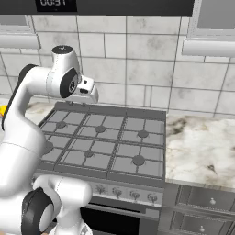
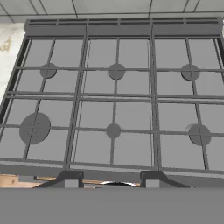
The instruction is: Pick the cup and bowl from the counter and place them on the counter next to the sink.
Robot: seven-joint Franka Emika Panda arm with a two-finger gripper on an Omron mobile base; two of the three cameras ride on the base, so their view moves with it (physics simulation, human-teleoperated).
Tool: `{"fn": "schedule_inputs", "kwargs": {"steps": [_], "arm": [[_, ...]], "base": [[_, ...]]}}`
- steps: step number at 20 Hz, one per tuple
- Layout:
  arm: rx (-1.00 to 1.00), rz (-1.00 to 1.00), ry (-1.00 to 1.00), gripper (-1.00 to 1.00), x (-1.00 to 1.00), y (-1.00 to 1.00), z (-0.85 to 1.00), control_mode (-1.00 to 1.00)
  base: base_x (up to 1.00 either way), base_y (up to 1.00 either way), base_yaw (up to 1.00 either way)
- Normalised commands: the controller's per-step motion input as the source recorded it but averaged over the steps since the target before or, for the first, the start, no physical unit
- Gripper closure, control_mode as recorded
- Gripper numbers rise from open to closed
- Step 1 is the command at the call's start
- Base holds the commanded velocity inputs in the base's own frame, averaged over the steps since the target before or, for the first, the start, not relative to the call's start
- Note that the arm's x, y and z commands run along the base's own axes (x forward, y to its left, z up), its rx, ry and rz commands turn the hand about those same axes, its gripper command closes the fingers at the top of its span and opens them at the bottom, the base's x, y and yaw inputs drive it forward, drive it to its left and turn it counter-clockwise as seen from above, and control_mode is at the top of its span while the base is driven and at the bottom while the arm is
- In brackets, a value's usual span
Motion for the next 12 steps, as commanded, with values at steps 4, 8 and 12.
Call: {"fn": "schedule_inputs", "kwargs": {"steps": [4,8,12], "arm": [[0.0,0.0,0.0,-1.0,-0.01,0.0,0.0,-1.0],[0.0,0.0,0.0,-1.0,-0.02,0.09,0.0,-1.0],[0.03,0.0,0.0,-1.0,-0.25,0.31,0.0,-1.0]], "base": [[0.0,0.0,0.0],[0.0,0.0,0.0],[0.0,0.0,0.0]]}}
